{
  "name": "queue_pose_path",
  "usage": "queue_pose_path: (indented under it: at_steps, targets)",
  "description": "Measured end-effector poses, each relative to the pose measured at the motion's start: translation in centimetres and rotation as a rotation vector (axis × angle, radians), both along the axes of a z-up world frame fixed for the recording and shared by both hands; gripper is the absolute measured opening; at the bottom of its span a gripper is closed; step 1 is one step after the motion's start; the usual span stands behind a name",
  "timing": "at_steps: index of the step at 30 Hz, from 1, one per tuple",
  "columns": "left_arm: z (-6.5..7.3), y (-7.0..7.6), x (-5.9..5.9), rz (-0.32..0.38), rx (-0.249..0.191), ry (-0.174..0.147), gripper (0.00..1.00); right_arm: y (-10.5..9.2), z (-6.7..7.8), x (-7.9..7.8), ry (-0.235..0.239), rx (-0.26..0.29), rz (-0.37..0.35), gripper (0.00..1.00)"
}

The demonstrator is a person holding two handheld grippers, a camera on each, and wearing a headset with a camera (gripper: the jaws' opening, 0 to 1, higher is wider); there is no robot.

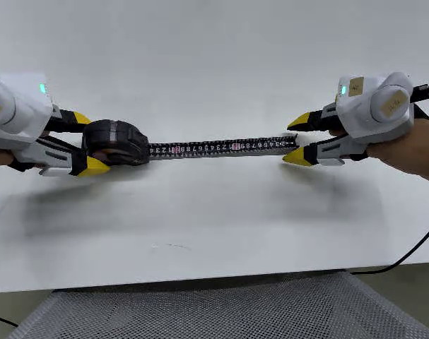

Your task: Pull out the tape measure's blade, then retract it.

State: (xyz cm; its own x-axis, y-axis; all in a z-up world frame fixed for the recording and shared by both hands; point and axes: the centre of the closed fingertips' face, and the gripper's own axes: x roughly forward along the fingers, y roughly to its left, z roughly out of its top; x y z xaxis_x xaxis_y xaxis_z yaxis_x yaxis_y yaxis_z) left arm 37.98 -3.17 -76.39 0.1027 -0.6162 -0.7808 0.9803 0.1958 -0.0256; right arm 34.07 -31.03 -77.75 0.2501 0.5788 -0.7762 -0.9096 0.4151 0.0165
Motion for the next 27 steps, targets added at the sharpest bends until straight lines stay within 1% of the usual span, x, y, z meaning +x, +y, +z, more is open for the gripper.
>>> queue_pose_path:
  at_steps: [3,4,5,6,8,9,10,13,15,17,23,27]
  targets:
    - [0.4,0.3,0.0,0.037,-0.018,0.000,0.44,0.1,0.3,0.0,-0.007,0.011,-0.021,0.40]
    - [0.7,0.3,-0.1,0.055,-0.033,0.005,0.45,0.2,0.4,0.0,-0.005,0.015,-0.027,0.41]
    - [0.8,0.4,-0.1,0.064,-0.036,0.007,0.46,0.2,0.4,0.0,-0.007,0.015,-0.029,0.42]
    - [0.9,0.6,-0.1,0.079,-0.032,0.000,0.47,0.3,0.5,0.0,-0.009,0.018,-0.036,0.43]
    - [1.0,0.9,-0.2,0.095,-0.032,0.002,0.50,0.4,0.6,-0.1,-0.008,0.023,-0.044,0.45]
    - [1.3,1.0,0.0,0.123,-0.045,-0.003,0.52,0.4,0.8,-0.1,-0.013,0.023,-0.048,0.47]
    - [1.4,1.1,0.0,0.137,-0.050,-0.002,0.52,0.5,0.8,-0.2,-0.013,0.023,-0.052,0.48]
    - [1.7,1.5,-0.2,0.161,-0.057,-0.008,0.55,0.6,1.1,-0.4,-0.012,0.032,-0.067,0.51]
    - [1.8,1.7,-0.3,0.181,-0.062,-0.005,0.56,0.6,1.2,-0.7,-0.013,0.030,-0.071,0.52]
    - [2.0,2.0,-0.6,0.189,-0.066,-0.011,0.57,0.5,1.4,-0.9,-0.011,0.036,-0.082,0.53]
    - [2.4,2.4,-1.3,0.228,-0.090,-0.004,0.62,0.1,1.7,-1.8,-0.012,0.030,-0.102,0.58]
    - [2.5,2.8,-1.8,0.264,-0.100,-0.016,0.65,-0.1,2.2,-2.3,-0.016,0.050,-0.141,0.60]
